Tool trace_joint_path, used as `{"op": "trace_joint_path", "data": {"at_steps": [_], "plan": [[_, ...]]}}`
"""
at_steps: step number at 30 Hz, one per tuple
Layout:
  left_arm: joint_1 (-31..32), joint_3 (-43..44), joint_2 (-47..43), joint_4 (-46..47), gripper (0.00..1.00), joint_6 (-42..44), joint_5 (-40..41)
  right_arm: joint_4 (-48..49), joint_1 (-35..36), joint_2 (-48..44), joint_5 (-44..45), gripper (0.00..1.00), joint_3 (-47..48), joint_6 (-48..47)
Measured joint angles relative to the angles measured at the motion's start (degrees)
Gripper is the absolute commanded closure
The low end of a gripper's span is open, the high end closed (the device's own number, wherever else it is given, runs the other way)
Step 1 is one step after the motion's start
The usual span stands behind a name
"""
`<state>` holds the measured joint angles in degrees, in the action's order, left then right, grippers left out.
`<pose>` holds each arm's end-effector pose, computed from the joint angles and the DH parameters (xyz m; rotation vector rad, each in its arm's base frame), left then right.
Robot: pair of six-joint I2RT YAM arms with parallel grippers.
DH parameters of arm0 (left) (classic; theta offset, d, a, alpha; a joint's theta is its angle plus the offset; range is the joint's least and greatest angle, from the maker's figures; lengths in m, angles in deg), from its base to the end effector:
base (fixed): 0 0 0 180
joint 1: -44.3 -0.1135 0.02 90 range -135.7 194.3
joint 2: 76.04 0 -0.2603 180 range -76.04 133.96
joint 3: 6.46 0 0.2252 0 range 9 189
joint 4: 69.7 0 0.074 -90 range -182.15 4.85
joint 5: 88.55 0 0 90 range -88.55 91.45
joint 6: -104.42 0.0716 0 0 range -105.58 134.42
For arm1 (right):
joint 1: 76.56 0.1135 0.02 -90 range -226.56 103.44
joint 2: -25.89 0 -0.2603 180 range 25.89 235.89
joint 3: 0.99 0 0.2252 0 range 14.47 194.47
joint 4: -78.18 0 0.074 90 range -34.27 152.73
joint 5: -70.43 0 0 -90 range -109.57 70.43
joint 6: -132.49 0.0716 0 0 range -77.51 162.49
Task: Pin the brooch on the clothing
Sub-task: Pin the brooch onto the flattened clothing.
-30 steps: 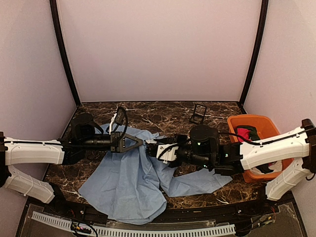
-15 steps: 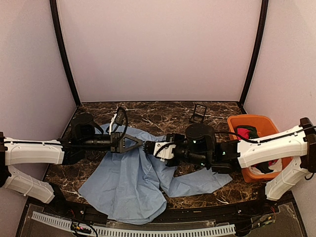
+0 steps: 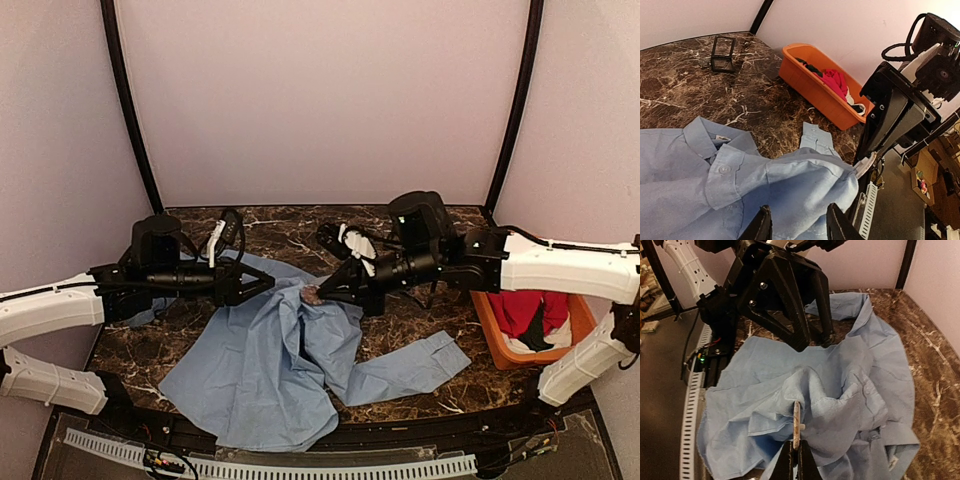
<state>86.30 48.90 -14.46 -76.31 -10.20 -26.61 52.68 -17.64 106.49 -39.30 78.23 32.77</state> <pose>0.1660 -0.1948 0.2876 0.6675 1.8373 -1.2403 0.1490 0.2940 0.3010 -1.3796 1.6200 0.8755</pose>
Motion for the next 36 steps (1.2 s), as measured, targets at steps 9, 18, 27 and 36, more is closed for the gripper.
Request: {"op": "trace_joint_path", "data": {"at_steps": [9,18,27,36], "plan": [[0.0,1.4,0.0,-12.5,0.57,8.3,8.9,-6.3,-4.6,13.0,-24.2,0.95,4.7,18.3],[-0.3,11.4,4.2,-27.0,0.36,16.8,21.3,-15.8,-7.3,11.8,-28.3,0.48,12.3,21.6],[-8.7,22.7,15.5,-34.0,0.17,23.0,22.0,-19.6,-15.6,1.1,-15.7,0.43,12.3,19.5],[-10.3,33.3,27.4,-38.5,0.14,28.9,19.1,-23.3,-16.6,14.0,-1.5,0.42,5.7,15.9]]}}
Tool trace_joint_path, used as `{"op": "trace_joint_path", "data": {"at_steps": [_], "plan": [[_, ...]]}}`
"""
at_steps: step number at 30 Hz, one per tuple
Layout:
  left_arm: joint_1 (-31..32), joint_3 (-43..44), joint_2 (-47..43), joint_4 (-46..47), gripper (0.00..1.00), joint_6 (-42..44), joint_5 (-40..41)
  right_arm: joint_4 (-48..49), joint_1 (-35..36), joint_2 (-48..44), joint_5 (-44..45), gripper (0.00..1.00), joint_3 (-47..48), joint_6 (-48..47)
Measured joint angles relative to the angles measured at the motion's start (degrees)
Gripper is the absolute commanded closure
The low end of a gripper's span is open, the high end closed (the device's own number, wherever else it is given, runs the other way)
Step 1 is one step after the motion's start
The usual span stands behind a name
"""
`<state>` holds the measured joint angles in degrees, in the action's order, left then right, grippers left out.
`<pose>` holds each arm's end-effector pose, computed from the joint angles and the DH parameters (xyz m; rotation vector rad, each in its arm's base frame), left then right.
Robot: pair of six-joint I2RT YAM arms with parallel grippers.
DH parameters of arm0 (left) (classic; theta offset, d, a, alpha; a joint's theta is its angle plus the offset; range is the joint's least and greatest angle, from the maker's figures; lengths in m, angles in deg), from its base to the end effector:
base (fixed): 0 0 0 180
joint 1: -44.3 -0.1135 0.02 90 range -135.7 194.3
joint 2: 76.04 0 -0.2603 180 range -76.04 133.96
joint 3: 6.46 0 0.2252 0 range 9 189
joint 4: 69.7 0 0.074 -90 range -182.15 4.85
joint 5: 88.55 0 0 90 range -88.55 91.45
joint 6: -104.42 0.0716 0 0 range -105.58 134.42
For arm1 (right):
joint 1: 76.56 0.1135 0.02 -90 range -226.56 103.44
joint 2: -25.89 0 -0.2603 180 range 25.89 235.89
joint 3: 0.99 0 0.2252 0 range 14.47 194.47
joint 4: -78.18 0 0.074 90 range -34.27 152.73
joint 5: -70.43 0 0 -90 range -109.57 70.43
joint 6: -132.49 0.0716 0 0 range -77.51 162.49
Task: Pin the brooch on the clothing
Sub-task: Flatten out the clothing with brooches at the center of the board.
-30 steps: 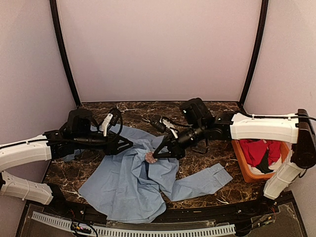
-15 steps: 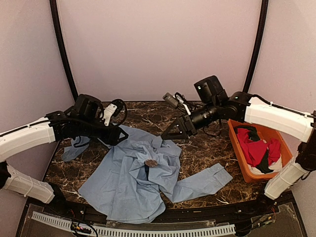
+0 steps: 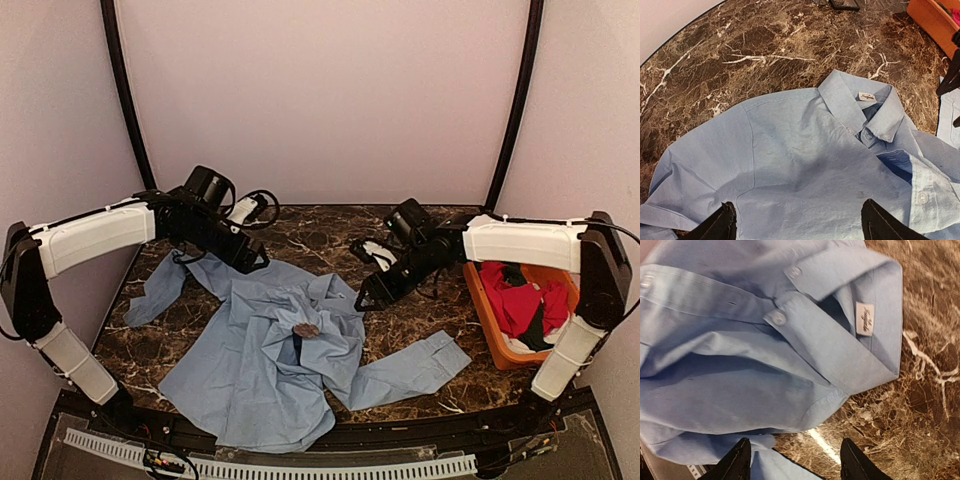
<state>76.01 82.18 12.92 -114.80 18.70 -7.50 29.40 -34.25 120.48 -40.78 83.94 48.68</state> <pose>0.2851 -0.1893 0.2694 0.8110 2.2486 -0.4139 0.2314 0.2457 0.2152 -0.9678 2.5097 0.7703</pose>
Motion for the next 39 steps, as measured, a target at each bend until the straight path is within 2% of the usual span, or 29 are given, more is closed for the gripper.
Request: {"op": "trace_joint_path", "data": {"at_steps": [9,20,22,23,25,28,30,34,39], "plan": [[0.0,0.2,4.3,-0.5,0.14,1.1,1.0,2.6,-4.6,7.6,-3.9,0.43,-2.8,6.1],[0.0,0.6,7.5,-0.7,0.15,1.3,1.5,11.1,-5.6,16.5,-7.0,0.45,-0.5,16.2],[0.0,0.5,7.4,-0.7,0.15,1.3,1.5,12.5,-5.7,18.0,-7.0,0.5,0.9,17.9],[0.0,0.5,7.3,-0.7,0.15,1.3,1.5,13.2,-5.8,18.6,-7.1,0.56,1.6,18.4],[0.0,0.2,7.0,-0.7,0.15,1.3,1.4,14.6,-5.9,20.5,-7.3,0.75,3.3,19.9],[0.0,-0.2,6.1,-0.6,0.15,1.2,1.3,17.0,-6.2,24.2,-8.1,0.92,6.4,21.8],[0.0,-0.2,5.5,-0.5,0.15,1.1,1.3,18.3,-6.5,25.9,-8.7,1.0,7.8,22.3],[0.0,-0.6,4.3,-0.2,0.15,1.0,1.5,18.5,-6.9,29.1,-8.0,1.0,12.4,21.9],[0.0,-1.0,3.1,0.0,0.14,1.1,3.2,15.7,-7.2,33.0,-4.1,1.0,22.7,19.4]]}}
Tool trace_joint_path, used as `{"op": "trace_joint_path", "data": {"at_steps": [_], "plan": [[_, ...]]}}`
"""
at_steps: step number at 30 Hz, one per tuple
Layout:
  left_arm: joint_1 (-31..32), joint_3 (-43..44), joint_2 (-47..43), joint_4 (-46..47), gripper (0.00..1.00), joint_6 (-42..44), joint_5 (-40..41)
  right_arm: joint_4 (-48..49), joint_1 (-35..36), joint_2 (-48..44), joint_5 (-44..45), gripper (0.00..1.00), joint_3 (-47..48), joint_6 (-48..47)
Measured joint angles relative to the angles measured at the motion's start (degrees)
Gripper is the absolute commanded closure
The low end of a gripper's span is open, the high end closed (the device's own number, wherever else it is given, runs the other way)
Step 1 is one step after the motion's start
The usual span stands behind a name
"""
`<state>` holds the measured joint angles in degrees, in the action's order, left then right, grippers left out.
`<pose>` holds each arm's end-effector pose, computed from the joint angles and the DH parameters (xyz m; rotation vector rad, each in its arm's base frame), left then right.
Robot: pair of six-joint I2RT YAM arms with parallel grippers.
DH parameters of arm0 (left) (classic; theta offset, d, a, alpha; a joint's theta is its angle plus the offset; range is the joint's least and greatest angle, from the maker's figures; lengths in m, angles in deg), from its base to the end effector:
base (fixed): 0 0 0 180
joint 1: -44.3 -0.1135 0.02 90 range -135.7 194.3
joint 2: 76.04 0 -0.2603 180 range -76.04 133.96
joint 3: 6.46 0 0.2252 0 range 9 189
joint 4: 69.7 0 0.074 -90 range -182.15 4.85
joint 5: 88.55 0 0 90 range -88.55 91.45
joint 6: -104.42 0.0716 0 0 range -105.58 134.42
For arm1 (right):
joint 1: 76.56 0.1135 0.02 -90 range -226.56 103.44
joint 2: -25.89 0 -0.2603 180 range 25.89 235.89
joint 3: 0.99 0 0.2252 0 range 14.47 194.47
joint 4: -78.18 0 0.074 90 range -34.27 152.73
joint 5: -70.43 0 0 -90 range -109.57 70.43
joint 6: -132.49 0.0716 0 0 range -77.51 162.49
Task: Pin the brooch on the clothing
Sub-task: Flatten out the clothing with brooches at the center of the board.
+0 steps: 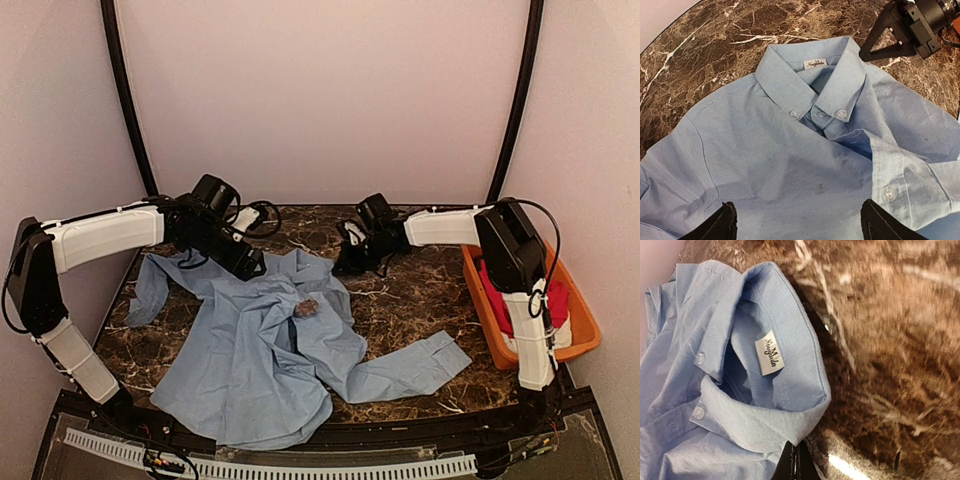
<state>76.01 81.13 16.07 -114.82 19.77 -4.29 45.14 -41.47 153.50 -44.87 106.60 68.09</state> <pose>0.2924 -0.1891 0.2452 0.8242 2.3163 -0.3260 0.3701 0.2974 0.1317 -0.4158 2.6160 0.9573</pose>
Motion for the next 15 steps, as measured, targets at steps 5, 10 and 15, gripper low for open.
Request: {"op": "trace_joint_path", "data": {"at_steps": [5,10,15], "plan": [[0.0,0.0,-0.1,-0.5,0.14,0.2,1.8,-3.4,-0.7,1.3,1.6,1.0,8.7,-2.8],[0.6,0.0,1.2,-1.0,0.15,0.7,4.8,-6.9,-1.1,-0.5,5.5,1.0,8.9,-5.7],[1.0,0.0,3.5,-2.3,0.15,0.7,7.6,-14.4,-2.9,1.9,10.3,1.0,21.1,-9.4]]}}
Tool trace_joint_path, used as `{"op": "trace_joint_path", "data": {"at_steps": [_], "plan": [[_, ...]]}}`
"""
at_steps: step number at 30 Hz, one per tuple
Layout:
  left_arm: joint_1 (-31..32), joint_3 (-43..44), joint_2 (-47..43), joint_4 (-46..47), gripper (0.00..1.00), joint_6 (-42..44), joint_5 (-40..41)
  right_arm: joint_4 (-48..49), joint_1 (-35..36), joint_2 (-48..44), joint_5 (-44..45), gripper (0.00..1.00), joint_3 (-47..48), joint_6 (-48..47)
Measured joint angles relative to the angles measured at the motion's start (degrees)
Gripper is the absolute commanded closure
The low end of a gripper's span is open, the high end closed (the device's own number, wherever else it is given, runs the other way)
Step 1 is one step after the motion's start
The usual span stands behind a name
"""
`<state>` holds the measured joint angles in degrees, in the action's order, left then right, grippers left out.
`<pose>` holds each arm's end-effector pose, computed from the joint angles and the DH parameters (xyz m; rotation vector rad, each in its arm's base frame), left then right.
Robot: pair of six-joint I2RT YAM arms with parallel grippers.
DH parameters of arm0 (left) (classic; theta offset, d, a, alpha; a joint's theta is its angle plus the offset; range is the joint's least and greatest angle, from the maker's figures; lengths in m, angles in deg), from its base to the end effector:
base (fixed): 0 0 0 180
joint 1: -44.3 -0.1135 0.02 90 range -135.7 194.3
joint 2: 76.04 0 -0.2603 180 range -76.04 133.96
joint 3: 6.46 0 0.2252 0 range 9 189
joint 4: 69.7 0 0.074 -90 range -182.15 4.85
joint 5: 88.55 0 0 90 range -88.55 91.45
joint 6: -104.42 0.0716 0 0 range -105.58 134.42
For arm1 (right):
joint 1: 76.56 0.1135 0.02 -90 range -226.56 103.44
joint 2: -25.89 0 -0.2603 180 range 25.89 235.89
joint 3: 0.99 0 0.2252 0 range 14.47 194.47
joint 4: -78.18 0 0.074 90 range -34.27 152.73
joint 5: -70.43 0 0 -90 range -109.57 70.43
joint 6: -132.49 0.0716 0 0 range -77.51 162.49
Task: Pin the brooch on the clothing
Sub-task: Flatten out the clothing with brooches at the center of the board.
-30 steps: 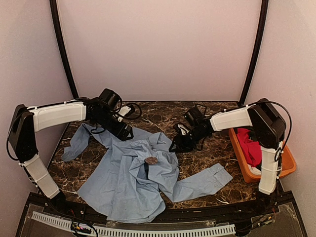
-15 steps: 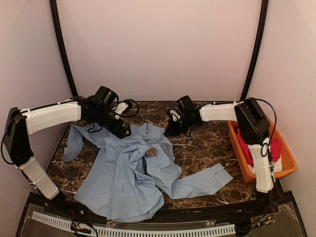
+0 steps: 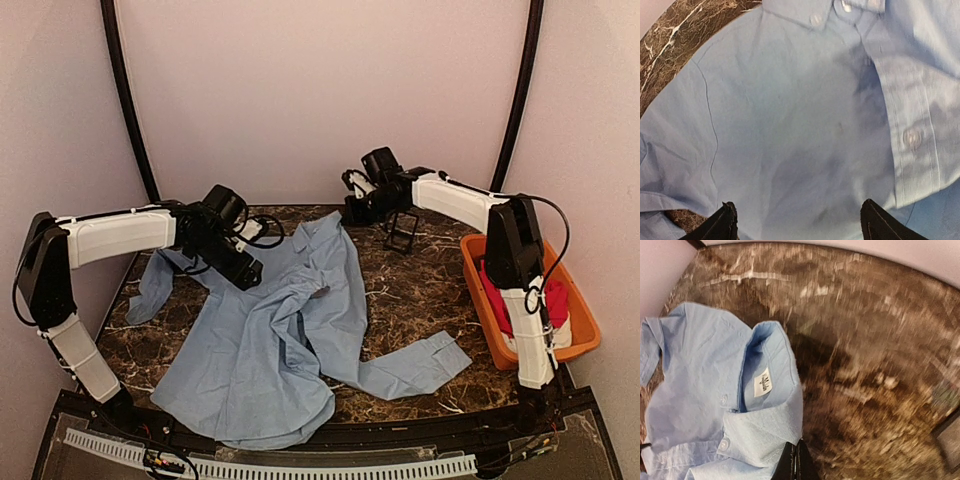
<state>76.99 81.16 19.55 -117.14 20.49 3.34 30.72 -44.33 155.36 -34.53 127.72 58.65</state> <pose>0.2967 -0.1876 0.2215 0.8316 2.4034 -0.1415 0.4182 0.2855 0.2047 -0.4722 2.4510 0.6885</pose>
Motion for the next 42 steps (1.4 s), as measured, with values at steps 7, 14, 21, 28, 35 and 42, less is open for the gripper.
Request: {"op": "trace_joint_path", "data": {"at_steps": [7,14,21,28,35,42], "plan": [[0.1,-0.3,0.0,0.2,0.15,-0.1,5.0,0.6,-1.9,6.9,8.8,1.0,21.6,-4.9],[0.6,-1.5,-0.1,0.6,0.15,-0.1,8.3,2.5,-2.3,9.5,13.0,0.63,20.6,-8.3],[5.6,-1.7,0.2,0.2,0.14,1.1,8.9,0.6,-2.1,-3.0,11.4,0.61,-0.6,-9.9],[7.5,0.0,7.6,-2.3,0.14,2.0,12.4,1.9,3.2,-31.0,9.0,0.6,-30.6,-9.8],[0.4,2.1,10.6,-2.6,0.14,1.3,12.2,3.0,12.5,-35.8,7.9,0.61,-45.7,-7.9],[-0.3,9.5,14.0,3.0,0.16,1.9,9.3,4.7,12.4,-29.1,8.6,0.61,-49.1,-7.3]]}}
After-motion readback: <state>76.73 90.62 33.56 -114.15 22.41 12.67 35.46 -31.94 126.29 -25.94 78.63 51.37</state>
